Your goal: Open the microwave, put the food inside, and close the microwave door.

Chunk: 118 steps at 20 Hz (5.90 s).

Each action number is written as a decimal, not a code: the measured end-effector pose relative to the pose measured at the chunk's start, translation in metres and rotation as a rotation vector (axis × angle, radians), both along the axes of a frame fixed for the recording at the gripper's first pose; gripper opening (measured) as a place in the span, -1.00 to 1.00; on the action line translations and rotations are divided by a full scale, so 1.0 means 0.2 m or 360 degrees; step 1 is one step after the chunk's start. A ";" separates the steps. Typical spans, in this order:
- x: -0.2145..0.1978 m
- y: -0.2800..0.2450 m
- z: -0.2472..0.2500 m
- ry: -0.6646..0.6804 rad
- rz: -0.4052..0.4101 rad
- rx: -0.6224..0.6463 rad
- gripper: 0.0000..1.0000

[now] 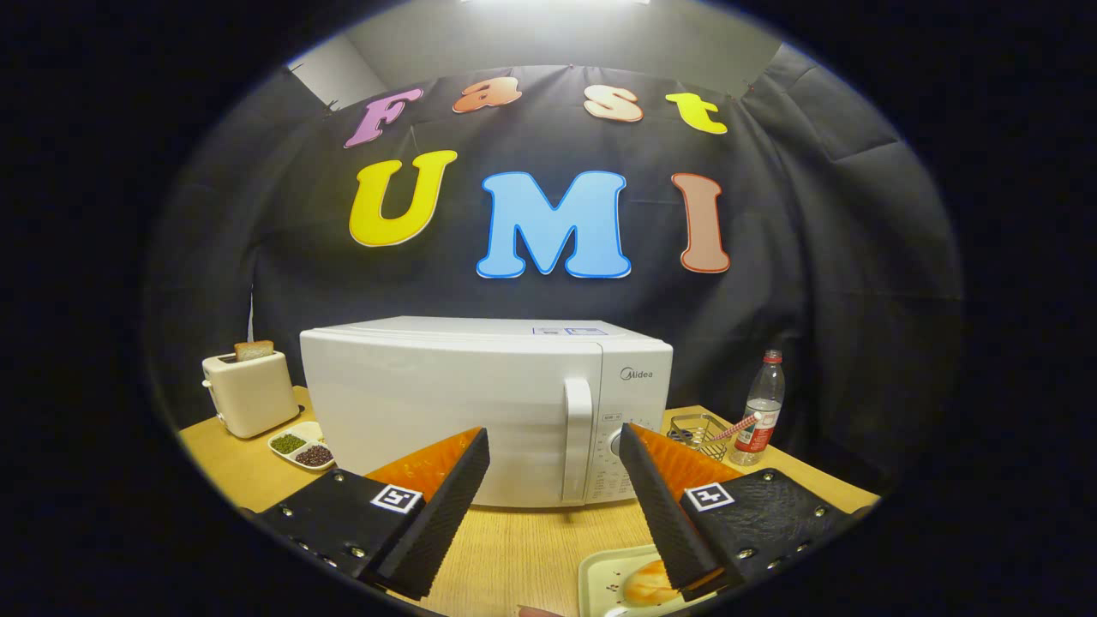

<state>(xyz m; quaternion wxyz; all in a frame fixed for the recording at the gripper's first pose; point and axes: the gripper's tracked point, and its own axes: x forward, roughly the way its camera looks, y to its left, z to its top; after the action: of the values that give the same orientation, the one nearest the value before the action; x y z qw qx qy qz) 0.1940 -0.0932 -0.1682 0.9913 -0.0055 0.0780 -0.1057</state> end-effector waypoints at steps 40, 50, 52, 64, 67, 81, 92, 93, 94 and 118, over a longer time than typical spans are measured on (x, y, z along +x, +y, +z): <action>0.33 -0.17 -0.26 0.0123 0.0036 0.0271 -0.79; -0.10 0.06 -0.21 0.0161 0.0153 0.0231 -0.80; -0.20 0.15 -0.20 0.0153 0.0234 0.0194 -0.80; -0.59 0.68 -0.16 0.0080 0.0544 0.0095 -0.81; -0.65 0.84 -0.15 0.0058 0.0627 0.0099 -0.81; -0.73 1.29 -0.13 0.0006 0.0346 0.0103 -0.83; -0.72 1.69 -0.12 -0.0138 0.0055 0.0035 -0.69; -0.71 1.68 -0.13 -0.0132 0.0061 0.0044 -0.57; -0.72 1.68 -0.13 -0.0119 0.0082 0.0047 -0.31; -0.99 0.54 -0.03 0.0003 0.0172 -0.0077 0.80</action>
<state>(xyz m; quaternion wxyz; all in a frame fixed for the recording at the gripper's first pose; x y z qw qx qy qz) -0.0040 0.0148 -0.1734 0.9951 -0.0339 0.0760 -0.0540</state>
